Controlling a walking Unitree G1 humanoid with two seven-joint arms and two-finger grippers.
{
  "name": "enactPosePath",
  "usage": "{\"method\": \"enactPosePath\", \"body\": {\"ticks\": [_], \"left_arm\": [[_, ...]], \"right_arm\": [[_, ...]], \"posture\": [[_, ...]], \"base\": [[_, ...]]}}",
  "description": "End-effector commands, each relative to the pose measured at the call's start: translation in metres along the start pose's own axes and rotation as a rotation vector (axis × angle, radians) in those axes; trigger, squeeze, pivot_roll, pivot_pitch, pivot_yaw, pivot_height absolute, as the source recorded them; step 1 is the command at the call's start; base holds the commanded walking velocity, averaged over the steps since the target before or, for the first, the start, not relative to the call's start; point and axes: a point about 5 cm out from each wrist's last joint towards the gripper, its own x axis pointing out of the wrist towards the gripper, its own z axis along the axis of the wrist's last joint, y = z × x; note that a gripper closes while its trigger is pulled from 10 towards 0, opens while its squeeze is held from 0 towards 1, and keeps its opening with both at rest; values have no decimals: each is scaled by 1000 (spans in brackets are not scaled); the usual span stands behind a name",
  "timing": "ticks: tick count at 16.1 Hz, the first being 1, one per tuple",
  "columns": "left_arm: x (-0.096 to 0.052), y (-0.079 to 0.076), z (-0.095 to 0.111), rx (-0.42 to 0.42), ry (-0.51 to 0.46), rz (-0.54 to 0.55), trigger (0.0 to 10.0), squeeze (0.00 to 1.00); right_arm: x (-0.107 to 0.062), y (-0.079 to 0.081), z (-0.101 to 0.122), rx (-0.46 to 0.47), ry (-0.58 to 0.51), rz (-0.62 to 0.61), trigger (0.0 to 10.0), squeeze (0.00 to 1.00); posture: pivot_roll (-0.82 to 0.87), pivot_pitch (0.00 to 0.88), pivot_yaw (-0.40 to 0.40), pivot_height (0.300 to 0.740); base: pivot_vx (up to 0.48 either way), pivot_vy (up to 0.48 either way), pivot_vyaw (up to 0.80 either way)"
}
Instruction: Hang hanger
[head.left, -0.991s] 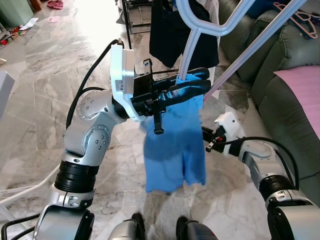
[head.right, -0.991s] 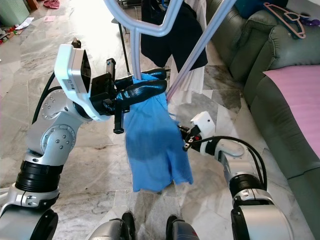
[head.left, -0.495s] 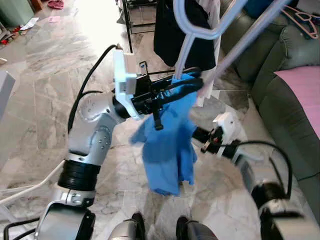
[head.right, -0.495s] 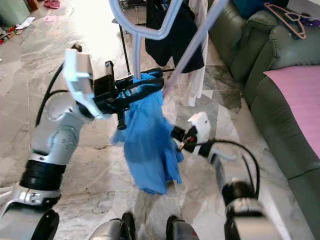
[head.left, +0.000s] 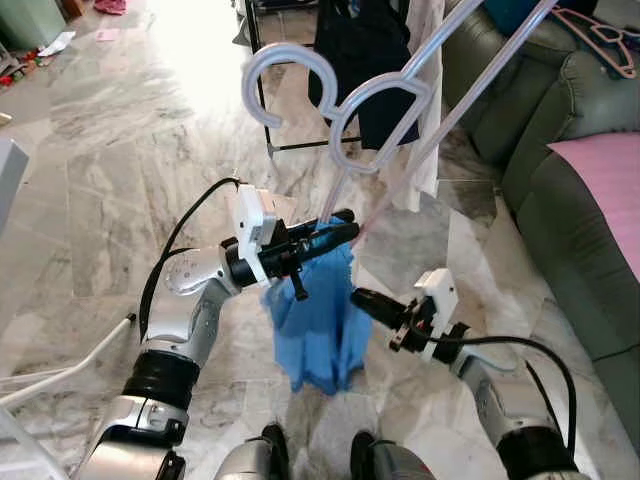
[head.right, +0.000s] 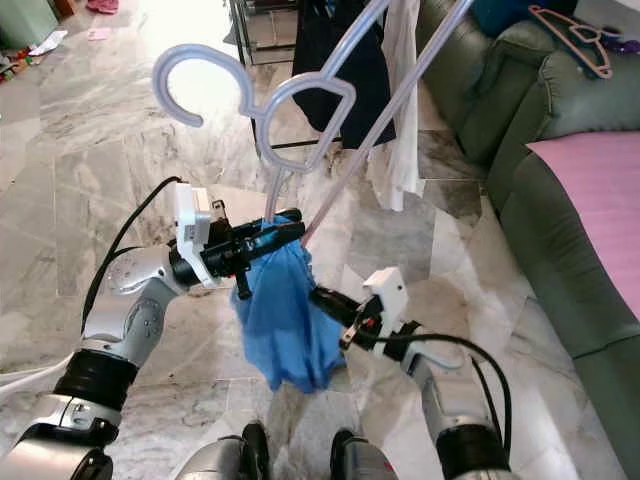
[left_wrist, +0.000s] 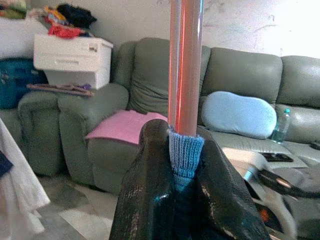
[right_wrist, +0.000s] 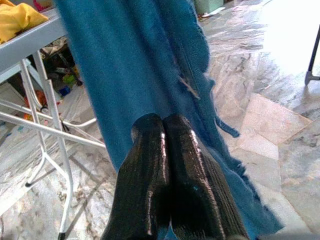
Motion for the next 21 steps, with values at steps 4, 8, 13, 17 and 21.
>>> {"method": "enactPosePath", "body": {"ticks": [4,8,13,17,21], "left_arm": [[-2,9,-10,76,43,53,0,0],[-33,-2,-70,-68,235,304,4941,0],[-69,-30,-124,-223,393,556,10000,0],[-86,-42,-141,-285,453,689,10000,0],[-59,-25,-114,-104,400,407,10000,0]], "right_arm": [[3,14,-4,25,26,21,0,0],[-1,9,-25,38,123,-172,10000,1000],[-5,11,-38,33,134,-343,10000,1000],[-1,12,-41,35,142,-353,10000,1000],[-4,5,-41,18,168,-338,10000,1000]], "posture": [[-177,206,0,740],[-185,192,0,740],[-190,165,-15,740],[-189,143,-33,740],[-168,139,-49,740]], "base": [[0,0,0],[0,0,0],[0,0,0],[0,0,0],[0,0,0]]}}
